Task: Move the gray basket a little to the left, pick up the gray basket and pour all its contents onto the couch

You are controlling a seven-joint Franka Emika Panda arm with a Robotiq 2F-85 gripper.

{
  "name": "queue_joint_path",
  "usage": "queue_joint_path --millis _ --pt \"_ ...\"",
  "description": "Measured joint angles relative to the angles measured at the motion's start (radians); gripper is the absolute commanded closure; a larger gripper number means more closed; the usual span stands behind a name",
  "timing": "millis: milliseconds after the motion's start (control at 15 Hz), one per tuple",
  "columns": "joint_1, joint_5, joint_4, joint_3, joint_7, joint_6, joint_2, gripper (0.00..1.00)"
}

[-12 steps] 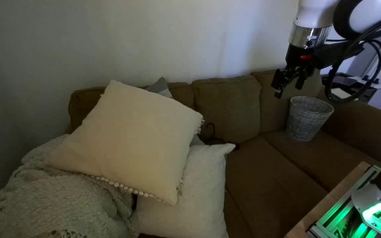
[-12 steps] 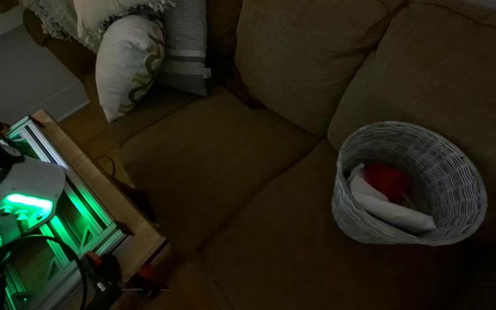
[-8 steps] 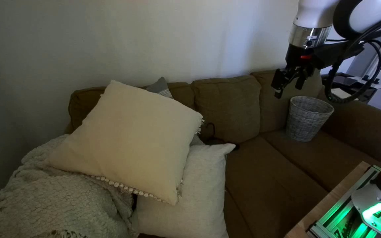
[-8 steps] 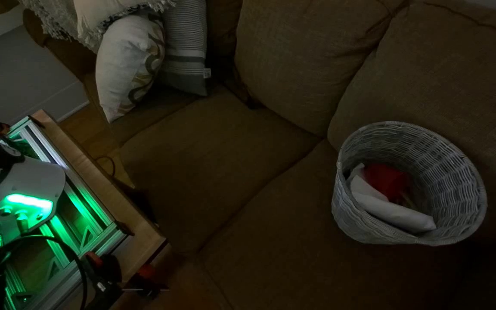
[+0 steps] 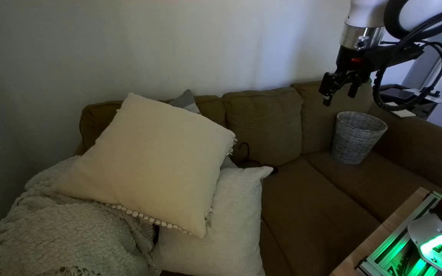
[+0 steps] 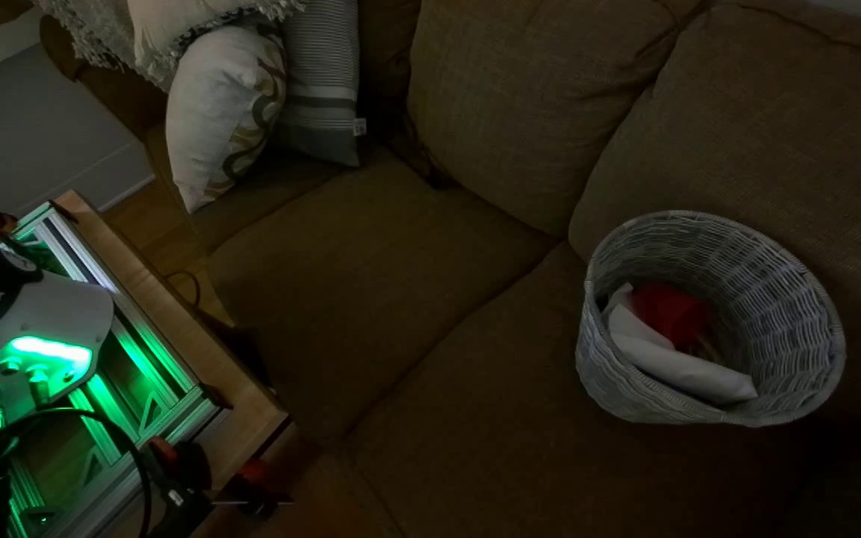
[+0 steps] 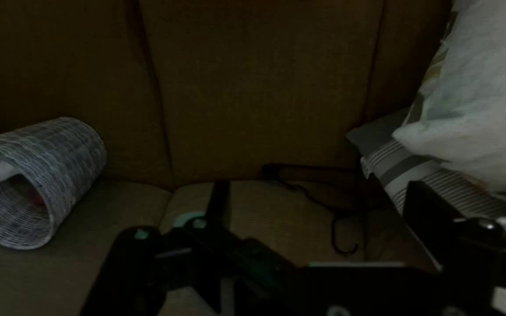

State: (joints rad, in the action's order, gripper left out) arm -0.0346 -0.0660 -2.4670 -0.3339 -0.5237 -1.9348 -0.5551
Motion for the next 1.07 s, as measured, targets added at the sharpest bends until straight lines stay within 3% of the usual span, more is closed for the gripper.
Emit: queue_joint_path --millis 267,600,733,867,1067 --pt "0.072 -0.033 -0.003 0.163 0.096 -0.027 0.004 0.00" --pt "0.092 -0.051 0.017 0.439 0.508 -0.017 0.051 0.00" --pt "0.132 -0.086 0.049 0.522 0.642 0.033 0.089 0.00" --pt "0.187 -0.112 0.088 0.565 0.702 0.054 0.132 0.00" --pt "0.182 -0.111 0.087 0.545 0.698 0.053 0.133 0.00"
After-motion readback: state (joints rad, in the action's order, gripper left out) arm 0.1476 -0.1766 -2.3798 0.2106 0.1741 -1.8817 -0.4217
